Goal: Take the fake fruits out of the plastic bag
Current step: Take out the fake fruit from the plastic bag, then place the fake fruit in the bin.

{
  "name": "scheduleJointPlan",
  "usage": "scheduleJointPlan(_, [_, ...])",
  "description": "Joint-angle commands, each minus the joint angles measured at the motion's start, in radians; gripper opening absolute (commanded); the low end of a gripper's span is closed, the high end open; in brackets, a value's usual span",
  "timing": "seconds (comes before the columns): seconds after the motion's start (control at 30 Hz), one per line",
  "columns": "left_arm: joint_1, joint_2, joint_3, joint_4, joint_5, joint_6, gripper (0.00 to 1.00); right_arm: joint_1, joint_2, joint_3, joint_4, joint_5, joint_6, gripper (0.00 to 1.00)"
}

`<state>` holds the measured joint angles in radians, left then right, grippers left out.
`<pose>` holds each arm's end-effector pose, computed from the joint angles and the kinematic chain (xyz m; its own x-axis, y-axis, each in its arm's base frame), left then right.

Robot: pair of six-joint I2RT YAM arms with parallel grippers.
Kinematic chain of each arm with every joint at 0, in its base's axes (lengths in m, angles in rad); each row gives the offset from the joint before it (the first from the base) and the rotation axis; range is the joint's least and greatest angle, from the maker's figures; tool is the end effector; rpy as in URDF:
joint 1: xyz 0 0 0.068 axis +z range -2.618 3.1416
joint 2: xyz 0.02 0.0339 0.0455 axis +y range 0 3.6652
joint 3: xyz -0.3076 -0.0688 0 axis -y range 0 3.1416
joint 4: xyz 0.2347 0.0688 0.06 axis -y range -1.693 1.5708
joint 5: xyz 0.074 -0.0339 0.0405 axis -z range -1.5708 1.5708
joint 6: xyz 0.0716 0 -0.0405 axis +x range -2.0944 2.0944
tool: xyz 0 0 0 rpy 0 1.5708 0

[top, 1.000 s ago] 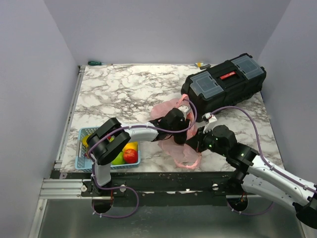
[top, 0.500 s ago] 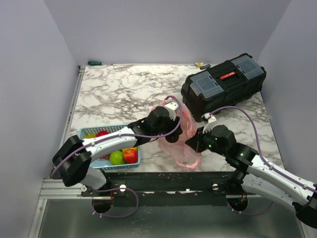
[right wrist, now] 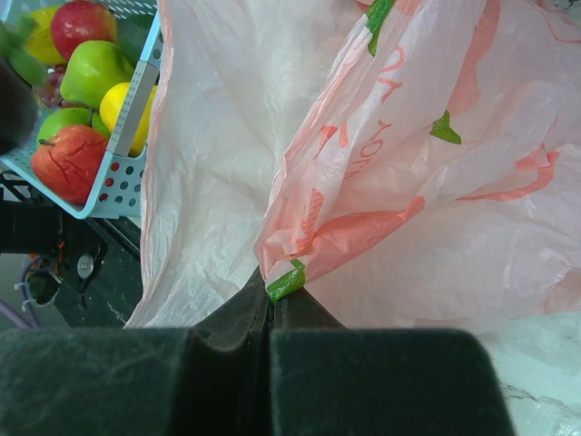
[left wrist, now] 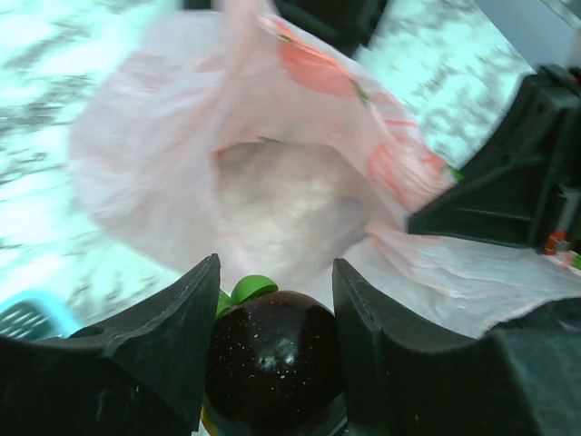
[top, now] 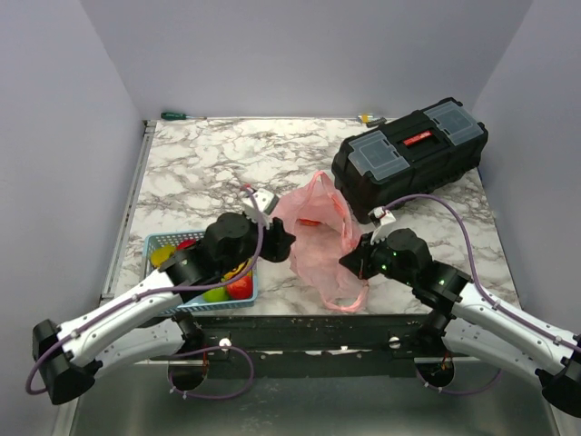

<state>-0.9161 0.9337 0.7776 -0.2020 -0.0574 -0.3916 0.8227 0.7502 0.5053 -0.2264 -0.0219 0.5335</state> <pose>0.1338 -0.1676 0.3325 -0.4870 0.0087 -0.8733 0.6203 0.7074 -0.3389 0.1124 0.1234 0.2584 -0.6454 0.0520 -0.7621 -0.4853 0.7425 0.4617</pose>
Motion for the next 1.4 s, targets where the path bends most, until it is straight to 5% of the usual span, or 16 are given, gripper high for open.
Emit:
scheduleJointPlan(0.0, [0.016,-0.173,-0.069,-0.174,-0.357,0.03,0.05,0.0,-0.002,-0.014,0.016,0.004,-0.01,0.01])
scheduleJointPlan(0.2, [0.044,-0.319,-0.202,-0.221,-0.661,-0.045,0.18,0.0,0.005,-0.016,0.02,-0.003,-0.011,0.01])
scheduleJointPlan(0.47, [0.076,-0.31,-0.275,-0.179,-0.702,-0.151,0.34,0.0,0.005,-0.018,0.022,-0.012,-0.013,0.01])
scheduleJointPlan(0.57, [0.081,-0.268,-0.255,-0.178,-0.698,-0.161,0.71,0.001,0.006,-0.019,0.022,-0.013,-0.013,0.01])
scheduleJointPlan(0.73, [0.083,-0.207,-0.193,-0.24,-0.701,-0.223,0.85,-0.001,0.0,-0.018,0.022,-0.012,-0.013,0.01])
scheduleJointPlan(1.13, [0.082,-0.258,-0.102,-0.159,-0.486,-0.133,0.91,0.001,-0.005,-0.022,0.026,-0.017,-0.014,0.01])
scheduleJointPlan(1.37, [0.082,-0.231,-0.091,0.039,-0.141,-0.042,0.9,0.0,-0.006,-0.021,0.022,-0.021,-0.013,0.01])
